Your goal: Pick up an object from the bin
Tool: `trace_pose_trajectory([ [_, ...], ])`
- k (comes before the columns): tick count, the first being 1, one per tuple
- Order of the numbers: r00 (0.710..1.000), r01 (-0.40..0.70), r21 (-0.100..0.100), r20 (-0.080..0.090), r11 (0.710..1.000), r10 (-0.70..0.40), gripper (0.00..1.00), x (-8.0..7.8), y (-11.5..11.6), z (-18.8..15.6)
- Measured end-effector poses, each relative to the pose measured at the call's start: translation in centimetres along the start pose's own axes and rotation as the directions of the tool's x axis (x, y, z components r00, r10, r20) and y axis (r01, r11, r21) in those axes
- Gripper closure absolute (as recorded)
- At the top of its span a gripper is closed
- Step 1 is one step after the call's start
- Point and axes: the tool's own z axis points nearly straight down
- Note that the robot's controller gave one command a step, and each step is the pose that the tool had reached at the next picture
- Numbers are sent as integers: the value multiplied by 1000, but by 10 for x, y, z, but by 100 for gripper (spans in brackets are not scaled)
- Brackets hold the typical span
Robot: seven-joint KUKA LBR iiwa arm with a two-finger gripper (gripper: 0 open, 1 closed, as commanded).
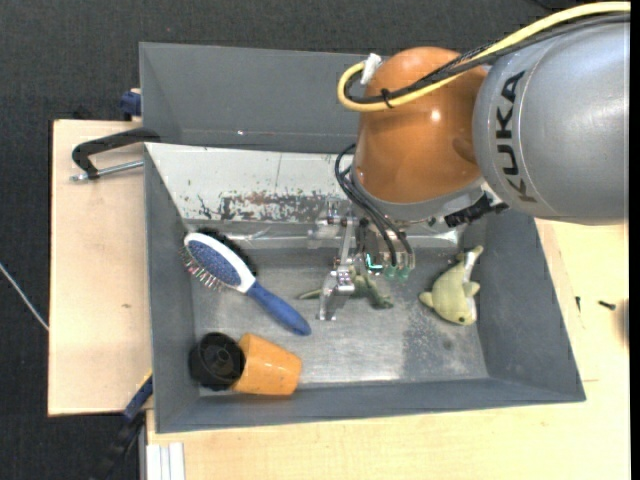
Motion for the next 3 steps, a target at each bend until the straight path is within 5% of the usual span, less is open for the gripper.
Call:
trace_pose_trajectory([
  [1,974,227,-1,9,974,-227,0,-39,12,154],
  [2,974,224,-1,15,975,-224,100,-41,11,151],
  [3,890,455,6,17,890,-455,100,-15,24,24],
])
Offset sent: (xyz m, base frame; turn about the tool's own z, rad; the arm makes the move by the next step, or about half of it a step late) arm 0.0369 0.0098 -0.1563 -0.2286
